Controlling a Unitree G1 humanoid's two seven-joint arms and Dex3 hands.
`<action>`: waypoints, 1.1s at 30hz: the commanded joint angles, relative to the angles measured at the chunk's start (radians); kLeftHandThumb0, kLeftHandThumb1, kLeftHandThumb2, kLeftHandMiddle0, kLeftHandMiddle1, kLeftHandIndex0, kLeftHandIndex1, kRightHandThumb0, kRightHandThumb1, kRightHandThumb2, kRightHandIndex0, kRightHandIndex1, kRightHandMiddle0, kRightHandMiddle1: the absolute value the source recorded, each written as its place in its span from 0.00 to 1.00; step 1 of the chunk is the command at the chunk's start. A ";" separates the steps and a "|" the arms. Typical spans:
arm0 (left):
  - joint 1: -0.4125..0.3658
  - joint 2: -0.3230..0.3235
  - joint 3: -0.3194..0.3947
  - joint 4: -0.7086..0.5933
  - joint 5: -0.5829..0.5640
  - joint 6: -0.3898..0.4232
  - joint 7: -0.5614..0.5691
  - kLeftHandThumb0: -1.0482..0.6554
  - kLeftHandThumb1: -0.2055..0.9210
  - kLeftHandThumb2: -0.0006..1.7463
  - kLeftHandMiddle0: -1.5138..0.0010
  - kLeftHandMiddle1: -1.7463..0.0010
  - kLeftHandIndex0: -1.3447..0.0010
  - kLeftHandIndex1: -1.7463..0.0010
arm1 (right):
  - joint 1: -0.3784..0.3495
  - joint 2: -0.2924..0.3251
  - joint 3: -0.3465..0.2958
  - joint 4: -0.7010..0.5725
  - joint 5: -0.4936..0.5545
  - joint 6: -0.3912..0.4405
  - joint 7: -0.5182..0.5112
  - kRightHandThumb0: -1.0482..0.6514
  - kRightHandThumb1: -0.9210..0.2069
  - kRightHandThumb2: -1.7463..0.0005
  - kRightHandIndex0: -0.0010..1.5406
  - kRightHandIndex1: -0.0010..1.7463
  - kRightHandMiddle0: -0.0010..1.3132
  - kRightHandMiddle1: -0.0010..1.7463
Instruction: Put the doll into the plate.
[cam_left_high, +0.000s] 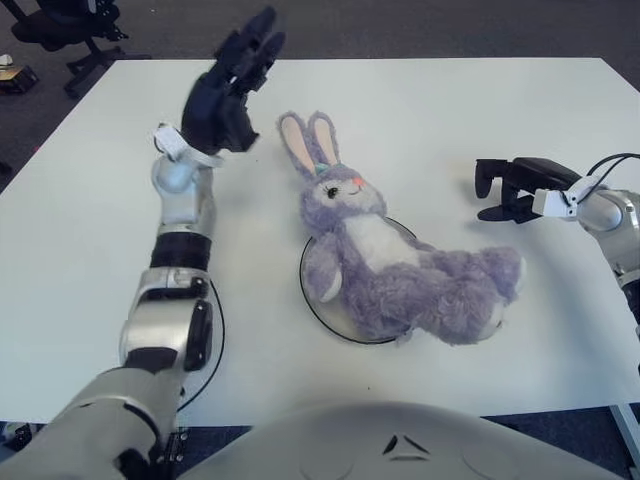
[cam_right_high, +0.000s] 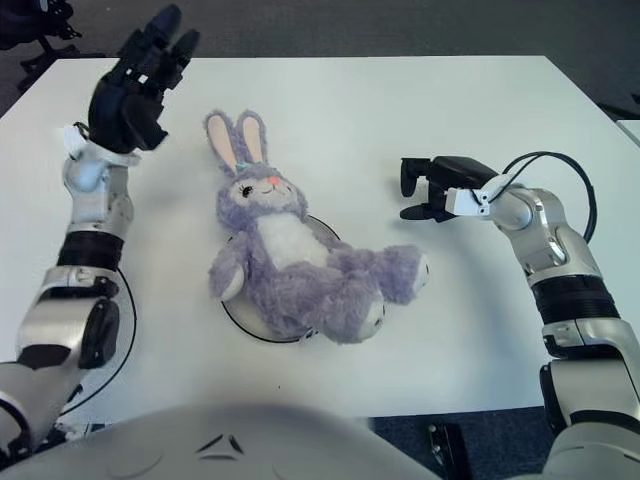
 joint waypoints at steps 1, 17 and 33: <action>0.055 -0.067 0.015 -0.008 0.061 -0.002 0.159 0.04 1.00 0.56 0.59 0.98 0.71 0.97 | 0.021 0.036 -0.013 0.010 -0.010 0.003 -0.067 0.41 0.00 0.76 0.49 0.61 0.23 0.93; 0.102 -0.168 0.068 0.074 0.062 0.016 0.327 0.25 1.00 0.49 0.46 0.68 0.62 0.47 | 0.008 0.340 -0.214 0.217 0.368 -0.100 -0.229 0.41 0.00 0.78 0.48 0.56 0.25 0.91; 0.158 -0.213 0.036 0.139 0.195 -0.063 0.471 0.36 1.00 0.41 0.59 0.00 0.68 0.00 | -0.047 0.511 -0.365 0.282 0.586 -0.054 -0.277 0.41 0.00 0.83 0.54 0.60 0.33 0.86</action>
